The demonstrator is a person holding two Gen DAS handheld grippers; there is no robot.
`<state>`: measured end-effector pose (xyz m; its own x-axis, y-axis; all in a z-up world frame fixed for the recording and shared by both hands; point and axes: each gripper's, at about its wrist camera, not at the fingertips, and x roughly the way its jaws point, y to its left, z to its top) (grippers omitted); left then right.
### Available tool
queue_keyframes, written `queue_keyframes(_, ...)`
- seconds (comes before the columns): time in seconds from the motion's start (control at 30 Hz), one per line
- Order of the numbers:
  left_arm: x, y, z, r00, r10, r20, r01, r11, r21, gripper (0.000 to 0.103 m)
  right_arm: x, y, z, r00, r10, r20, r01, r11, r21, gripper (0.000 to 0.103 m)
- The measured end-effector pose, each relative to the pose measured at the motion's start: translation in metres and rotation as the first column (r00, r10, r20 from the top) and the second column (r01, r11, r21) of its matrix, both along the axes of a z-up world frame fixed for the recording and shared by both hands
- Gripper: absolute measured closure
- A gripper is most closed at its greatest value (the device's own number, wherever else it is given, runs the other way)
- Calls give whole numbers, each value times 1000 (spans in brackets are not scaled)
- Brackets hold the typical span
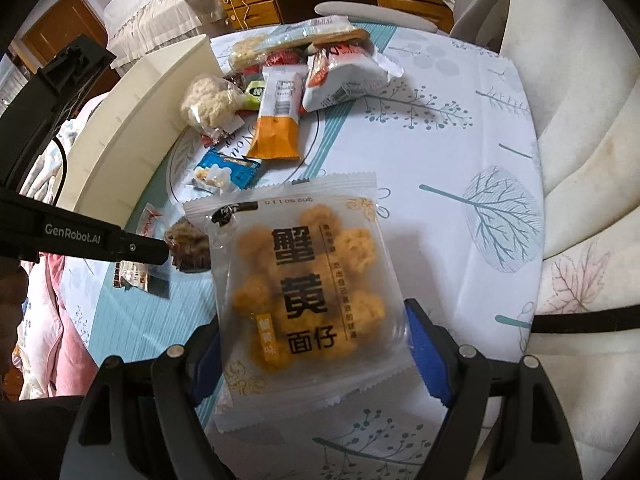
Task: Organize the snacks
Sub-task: 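Lift both held bags and carry them toward the white tray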
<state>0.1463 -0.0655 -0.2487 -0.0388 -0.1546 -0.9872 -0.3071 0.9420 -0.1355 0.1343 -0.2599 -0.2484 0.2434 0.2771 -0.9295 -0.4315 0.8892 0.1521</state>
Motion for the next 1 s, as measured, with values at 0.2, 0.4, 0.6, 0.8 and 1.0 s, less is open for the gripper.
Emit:
queue_keyframes(0.2,-6,16,31,999,-20,49,22,999,-44,100,-7,9,11,999,-23,26,23,1000,-12,22)
queue_keyframes(0.4,-3,24,57,992,-103,76,108,992,-69,100,-13,23,24,995,-82,61,83,996,-12,22)
queue_keyframes(0.6,5,23,35,978,-195,69,202,975,-98,78,-26,30,31,980,-185,77,186,983,-3,22)
queue_keyframes(0.8,9,6,12,958,-281,67,285,956,-65,47,-37,20,31,958,-278,66,278,960,7,22)
queue_keyframes(1.0,13,-8,-21,954,-298,37,300,954,-30,33,-40,1,29,946,-320,57,321,947,-7,22)
